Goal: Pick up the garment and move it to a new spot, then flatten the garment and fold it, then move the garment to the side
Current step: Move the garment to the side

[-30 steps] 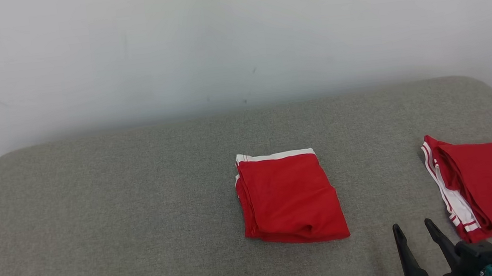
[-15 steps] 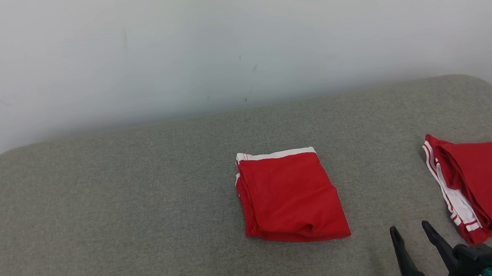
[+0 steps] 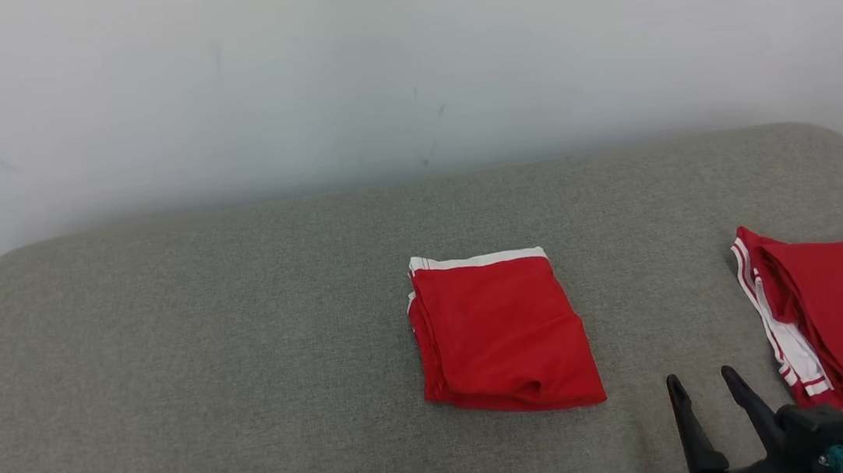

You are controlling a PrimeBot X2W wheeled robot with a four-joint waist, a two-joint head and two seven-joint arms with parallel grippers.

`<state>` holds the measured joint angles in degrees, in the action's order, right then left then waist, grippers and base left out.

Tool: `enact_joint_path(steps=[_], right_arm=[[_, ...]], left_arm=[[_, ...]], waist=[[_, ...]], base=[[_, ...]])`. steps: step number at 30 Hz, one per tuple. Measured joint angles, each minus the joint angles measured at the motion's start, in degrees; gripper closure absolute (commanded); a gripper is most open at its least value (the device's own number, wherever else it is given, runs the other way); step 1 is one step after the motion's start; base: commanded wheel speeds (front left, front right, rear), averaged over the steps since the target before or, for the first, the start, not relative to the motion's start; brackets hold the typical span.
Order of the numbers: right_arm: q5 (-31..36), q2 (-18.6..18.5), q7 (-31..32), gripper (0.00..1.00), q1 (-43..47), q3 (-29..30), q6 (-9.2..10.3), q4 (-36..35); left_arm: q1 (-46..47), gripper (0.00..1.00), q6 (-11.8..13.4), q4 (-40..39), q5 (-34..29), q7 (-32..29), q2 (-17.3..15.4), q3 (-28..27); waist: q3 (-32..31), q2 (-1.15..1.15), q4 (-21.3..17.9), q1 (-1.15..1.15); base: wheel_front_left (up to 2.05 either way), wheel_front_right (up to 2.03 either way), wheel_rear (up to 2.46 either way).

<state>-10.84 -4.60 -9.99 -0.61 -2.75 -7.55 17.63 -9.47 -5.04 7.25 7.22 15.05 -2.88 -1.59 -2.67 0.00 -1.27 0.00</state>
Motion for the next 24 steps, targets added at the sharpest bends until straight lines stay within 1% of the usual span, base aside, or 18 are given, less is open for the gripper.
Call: enact_joint_path(steps=[6,9,12,15,18,21,24], right_arm=[[-1.2,-0.2,2.0,0.0,-3.4,1.2,0.0,-1.3],[-2.0,-1.7,4.8,0.0,-7.2,0.9,0.0,-1.8],[-2.3,-3.4,11.2,0.0,-11.8,0.3,0.0,-0.8],[-3.0,-4.3,20.1,0.0,-16.8,0.9,0.0,1.3],[-4.5,-4.9,30.4,0.0,-21.4,1.5,0.01,4.2],[-5.0,-5.8,39.1,0.0,-24.5,0.1,0.01,6.4],[-5.7,-6.1,44.3,0.0,-26.6,0.5,0.01,8.0]], left_arm=[[0.2,0.0,0.0,-0.3,0.0,0.0,0.0,1.3],[0.5,0.0,0.1,-0.8,0.0,0.0,0.0,1.9],[1.1,0.0,0.1,-1.5,0.2,0.0,0.0,2.8],[1.9,0.0,0.0,-2.5,0.4,0.0,0.0,3.6],[3.6,0.0,0.0,-3.2,0.7,0.0,0.0,4.6],[4.6,0.0,0.0,-3.6,1.4,0.0,0.0,5.4],[5.5,0.0,-0.1,-4.2,1.4,0.0,0.0,6.0]], waist=[[0.5,0.0,1.2,0.0],[0.9,0.0,2.0,0.0],[1.7,0.0,2.8,0.0],[3.1,0.0,3.7,0.0],[5.0,0.01,4.8,0.01],[6.7,0.01,6.2,0.01],[8.4,0.01,7.8,0.01]], base=[[0.0,0.0,0.0],[0.0,0.0,0.0],[0.0,0.0,0.0],[0.0,0.0,0.0],[0.0,0.0,0.0],[0.0,0.0,0.0],[0.0,0.0,0.0]])
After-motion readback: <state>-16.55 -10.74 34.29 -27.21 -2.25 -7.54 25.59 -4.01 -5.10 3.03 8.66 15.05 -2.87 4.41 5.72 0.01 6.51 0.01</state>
